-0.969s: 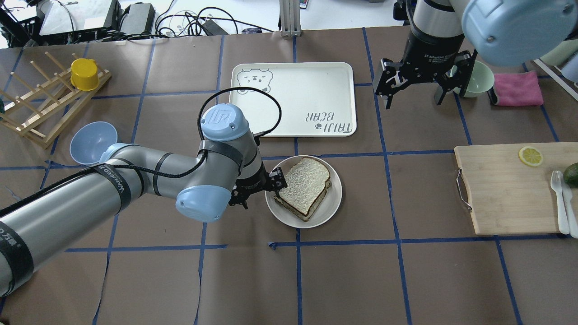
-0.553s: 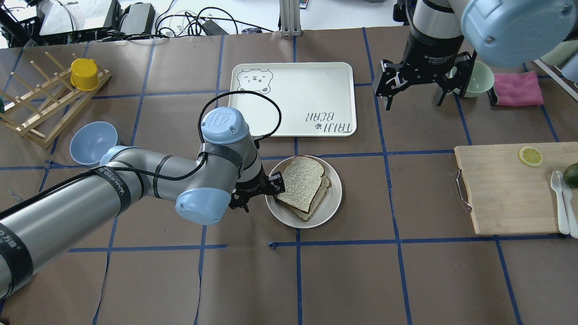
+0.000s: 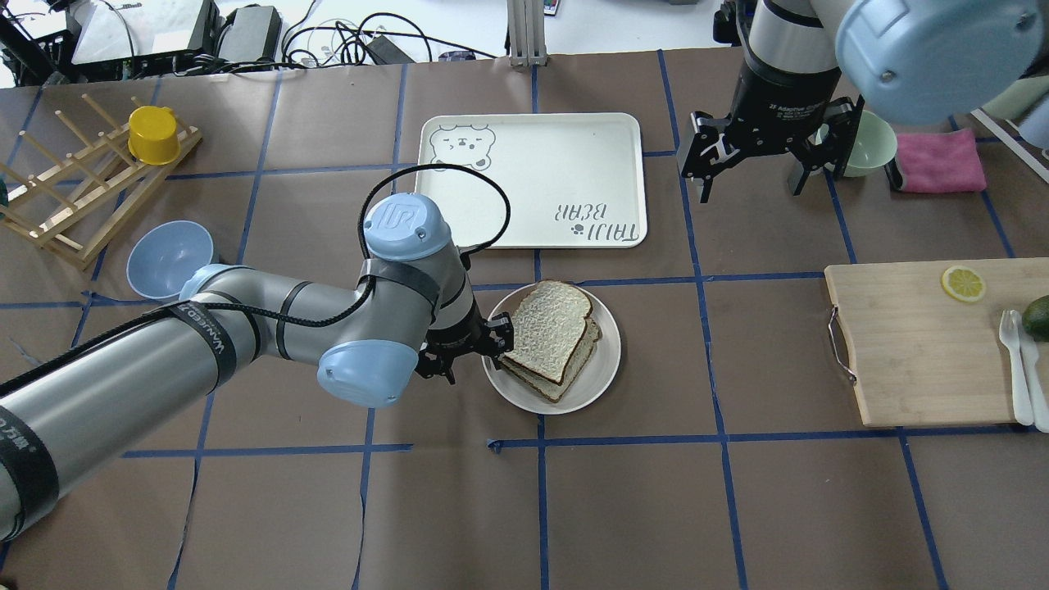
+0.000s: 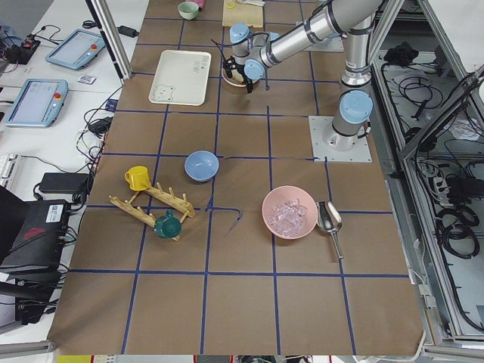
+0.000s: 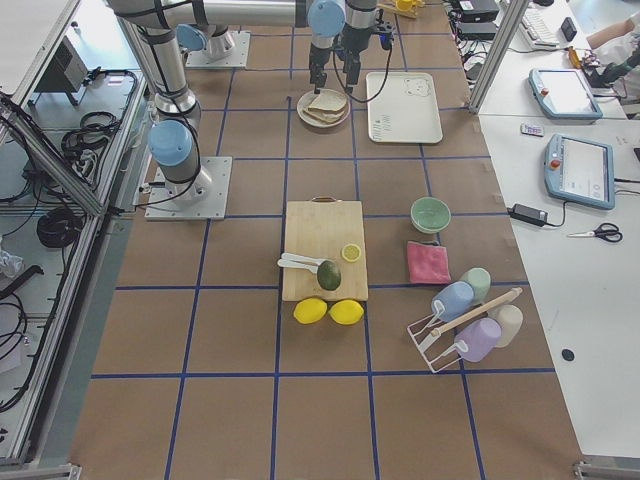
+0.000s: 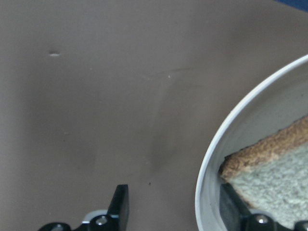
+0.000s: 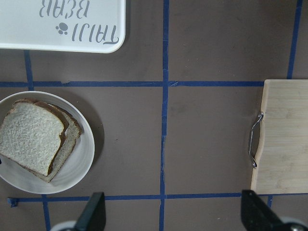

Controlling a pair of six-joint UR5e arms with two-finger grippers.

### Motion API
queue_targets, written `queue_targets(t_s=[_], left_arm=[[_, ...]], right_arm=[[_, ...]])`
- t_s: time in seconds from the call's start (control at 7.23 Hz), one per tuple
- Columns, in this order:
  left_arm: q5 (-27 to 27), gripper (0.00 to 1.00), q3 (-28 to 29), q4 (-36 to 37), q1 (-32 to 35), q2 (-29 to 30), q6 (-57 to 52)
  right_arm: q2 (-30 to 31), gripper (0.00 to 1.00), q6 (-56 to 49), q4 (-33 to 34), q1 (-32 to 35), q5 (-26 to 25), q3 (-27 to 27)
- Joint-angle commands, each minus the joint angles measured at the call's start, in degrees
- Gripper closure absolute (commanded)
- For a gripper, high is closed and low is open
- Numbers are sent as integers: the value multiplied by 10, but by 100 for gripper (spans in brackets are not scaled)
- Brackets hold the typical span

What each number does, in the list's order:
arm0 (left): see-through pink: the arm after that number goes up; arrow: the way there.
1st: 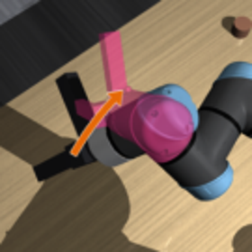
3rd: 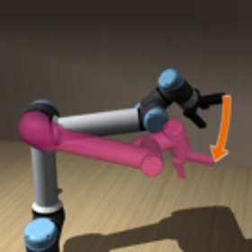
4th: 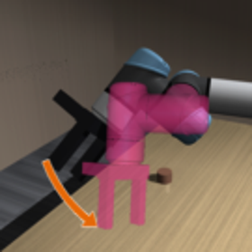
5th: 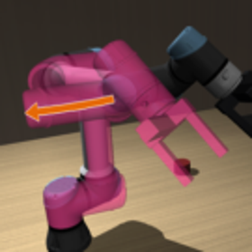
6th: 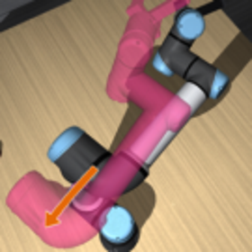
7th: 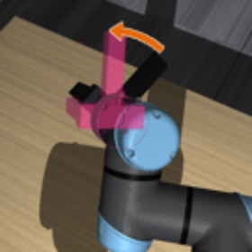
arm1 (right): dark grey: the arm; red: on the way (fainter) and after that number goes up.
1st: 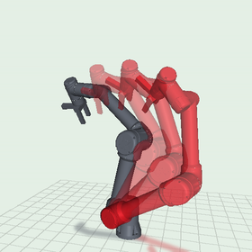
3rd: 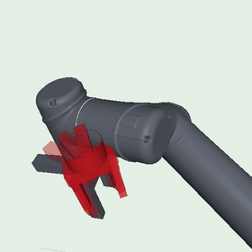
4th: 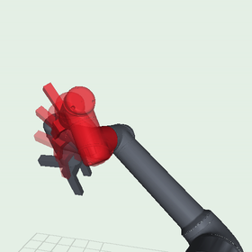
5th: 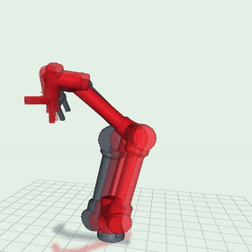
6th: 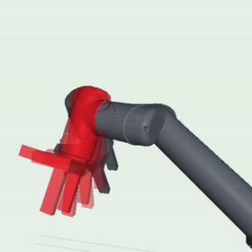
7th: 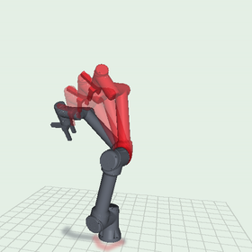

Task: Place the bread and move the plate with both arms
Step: 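Lower the left gripper and grip the white plate's rim, then slide the plate with the left gripper onto the cream tray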

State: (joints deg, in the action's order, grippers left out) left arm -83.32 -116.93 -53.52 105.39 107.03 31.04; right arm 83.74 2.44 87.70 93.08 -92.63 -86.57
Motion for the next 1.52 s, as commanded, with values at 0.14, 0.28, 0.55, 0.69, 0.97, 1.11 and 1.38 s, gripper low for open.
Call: queue_targets(t_s=[0.14,0.28,0.55,0.69,0.97,1.11,1.38], left_arm=[[1,78,3,3,0,10,-1],[0,100,4,4,-1,9,-2],[0,100,4,5,-1,6,-10],[0,100,3,7,-4,-2,-12],[8,100,4,18,-19,-16,-38],[32,100,5,22,-39,-30,-38],[79,100,8,26,-83,-42,-40]], right_arm=[[-1,0,-1,-1,0,0,0],[-1,0,0,0,0,0,0],[-1,0,1,0,0,0,0],[-1,0,1,-1,-1,-1,0],[-1,0,0,-1,-4,-1,0],[-1,0,0,-2,-4,-1,0],[-1,0,2,-2,-4,-1,-1]])
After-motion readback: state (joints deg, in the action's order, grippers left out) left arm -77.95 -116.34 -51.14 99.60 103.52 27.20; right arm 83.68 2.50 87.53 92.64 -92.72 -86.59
